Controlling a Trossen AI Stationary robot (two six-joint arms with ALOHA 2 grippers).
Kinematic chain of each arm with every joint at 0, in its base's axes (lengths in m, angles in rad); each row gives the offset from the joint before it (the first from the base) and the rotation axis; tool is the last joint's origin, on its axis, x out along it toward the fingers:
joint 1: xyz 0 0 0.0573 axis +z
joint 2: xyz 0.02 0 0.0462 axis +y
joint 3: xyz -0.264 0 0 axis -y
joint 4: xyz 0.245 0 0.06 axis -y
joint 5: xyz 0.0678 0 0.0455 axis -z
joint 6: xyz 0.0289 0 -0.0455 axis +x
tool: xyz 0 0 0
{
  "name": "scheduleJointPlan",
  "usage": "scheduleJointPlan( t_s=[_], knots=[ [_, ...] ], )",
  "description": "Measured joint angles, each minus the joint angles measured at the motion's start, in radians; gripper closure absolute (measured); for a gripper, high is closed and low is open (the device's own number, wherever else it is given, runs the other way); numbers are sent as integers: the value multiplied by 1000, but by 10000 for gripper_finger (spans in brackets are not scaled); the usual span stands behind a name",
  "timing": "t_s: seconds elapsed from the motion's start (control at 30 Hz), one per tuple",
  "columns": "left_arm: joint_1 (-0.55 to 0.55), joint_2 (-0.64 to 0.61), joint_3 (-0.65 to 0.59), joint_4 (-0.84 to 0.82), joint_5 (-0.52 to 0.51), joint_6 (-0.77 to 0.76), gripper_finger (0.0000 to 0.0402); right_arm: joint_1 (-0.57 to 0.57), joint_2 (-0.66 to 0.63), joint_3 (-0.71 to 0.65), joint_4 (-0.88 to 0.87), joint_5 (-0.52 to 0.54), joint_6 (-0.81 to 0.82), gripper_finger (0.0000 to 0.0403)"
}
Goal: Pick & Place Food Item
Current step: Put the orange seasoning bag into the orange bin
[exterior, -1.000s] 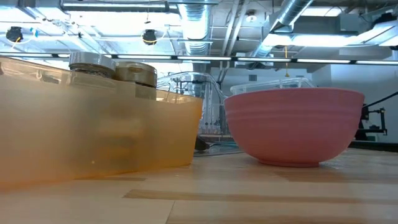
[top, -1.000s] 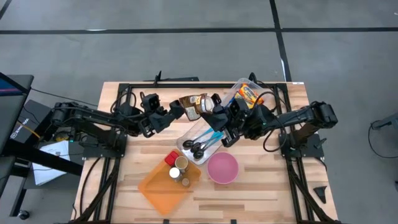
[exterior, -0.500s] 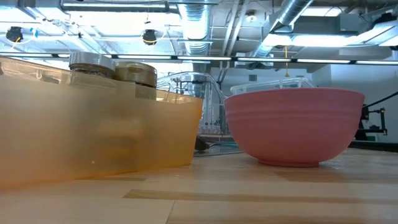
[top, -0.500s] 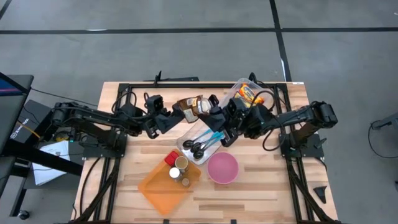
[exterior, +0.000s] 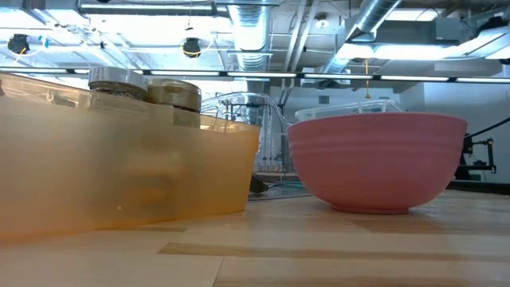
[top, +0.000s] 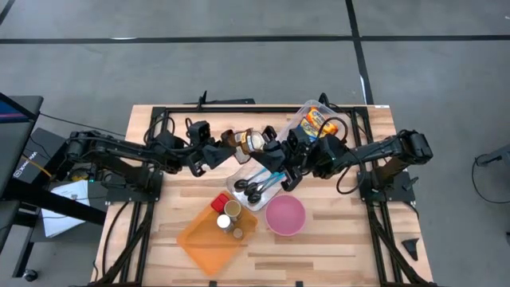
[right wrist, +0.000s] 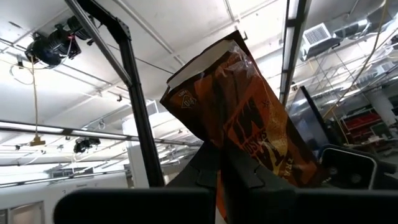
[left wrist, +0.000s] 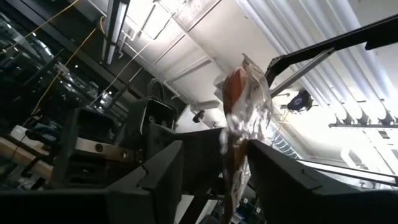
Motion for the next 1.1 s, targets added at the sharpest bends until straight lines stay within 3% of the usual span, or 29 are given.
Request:
scheduleJointPlan(
  t_s=[0.23,0.43,0.7,1.1],
  knots=[
    [5,0,0,3,4,24,296,0,0,0,-6,1,0,403],
    [6,0,0,11,23,30,390,-1,0,0,-6,-24,7,392],
    [11,-16,0,25,77,52,399,-2,-1,0,-4,-37,50,341],
    [10,-244,0,-243,206,167,400,-2,-7,0,-94,-70,118,330]
  ],
)
